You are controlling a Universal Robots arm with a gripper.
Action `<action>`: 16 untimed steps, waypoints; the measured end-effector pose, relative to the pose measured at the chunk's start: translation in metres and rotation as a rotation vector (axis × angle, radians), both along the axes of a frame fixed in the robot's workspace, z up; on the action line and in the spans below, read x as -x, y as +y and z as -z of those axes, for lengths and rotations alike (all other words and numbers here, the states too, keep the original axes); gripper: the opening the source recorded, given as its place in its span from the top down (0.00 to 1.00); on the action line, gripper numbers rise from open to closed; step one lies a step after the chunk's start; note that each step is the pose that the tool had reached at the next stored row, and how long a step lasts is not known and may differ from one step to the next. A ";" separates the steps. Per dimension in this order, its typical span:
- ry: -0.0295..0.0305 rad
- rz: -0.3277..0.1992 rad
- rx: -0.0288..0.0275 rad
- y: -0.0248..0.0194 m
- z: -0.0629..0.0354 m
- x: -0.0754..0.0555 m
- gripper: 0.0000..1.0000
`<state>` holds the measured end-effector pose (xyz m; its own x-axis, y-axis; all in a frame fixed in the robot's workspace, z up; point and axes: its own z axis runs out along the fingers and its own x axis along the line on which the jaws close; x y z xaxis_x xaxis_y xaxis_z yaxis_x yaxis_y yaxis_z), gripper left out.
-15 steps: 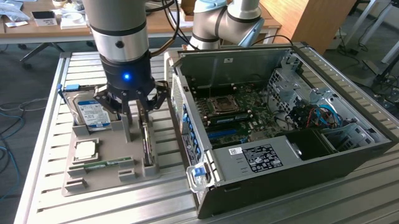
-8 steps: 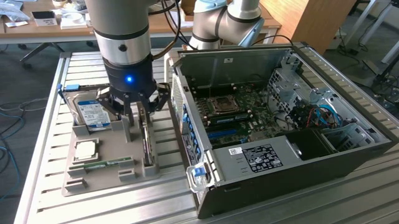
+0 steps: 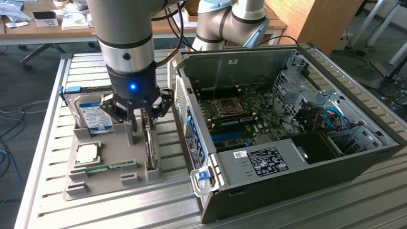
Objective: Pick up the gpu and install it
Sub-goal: 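Pick up the gpu and move the gpu toward the slot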
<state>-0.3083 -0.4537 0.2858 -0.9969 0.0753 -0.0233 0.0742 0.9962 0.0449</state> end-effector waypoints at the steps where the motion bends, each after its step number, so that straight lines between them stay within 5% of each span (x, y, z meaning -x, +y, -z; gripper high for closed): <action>1: 0.0001 0.000 0.0002 0.0000 0.0000 0.000 0.58; 16: 0.0000 0.000 0.0000 0.0000 0.0031 -0.001 0.58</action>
<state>-0.3070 -0.4536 0.2827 -0.9969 0.0753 -0.0233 0.0742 0.9962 0.0450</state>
